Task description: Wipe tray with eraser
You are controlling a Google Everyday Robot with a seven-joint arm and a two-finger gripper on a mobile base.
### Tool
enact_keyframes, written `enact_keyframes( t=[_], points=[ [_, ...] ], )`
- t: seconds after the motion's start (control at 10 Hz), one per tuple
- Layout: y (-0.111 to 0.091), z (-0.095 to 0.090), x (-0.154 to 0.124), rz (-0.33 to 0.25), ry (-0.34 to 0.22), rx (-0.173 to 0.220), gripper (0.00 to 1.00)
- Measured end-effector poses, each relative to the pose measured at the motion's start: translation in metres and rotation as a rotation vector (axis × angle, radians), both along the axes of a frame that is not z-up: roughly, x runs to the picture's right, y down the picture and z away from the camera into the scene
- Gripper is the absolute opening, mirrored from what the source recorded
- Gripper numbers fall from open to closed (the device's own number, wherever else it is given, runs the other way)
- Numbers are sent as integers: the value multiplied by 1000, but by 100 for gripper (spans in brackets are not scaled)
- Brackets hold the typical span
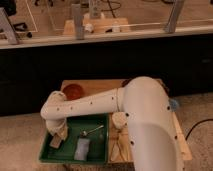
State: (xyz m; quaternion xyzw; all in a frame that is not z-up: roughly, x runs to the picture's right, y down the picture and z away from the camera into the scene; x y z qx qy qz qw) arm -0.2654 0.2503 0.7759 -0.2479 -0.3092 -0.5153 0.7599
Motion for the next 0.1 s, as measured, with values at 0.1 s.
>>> enact_keyframes(
  t=[0.1],
  points=[
    [7, -4, 2, 1, 1, -7, 0]
  ],
)
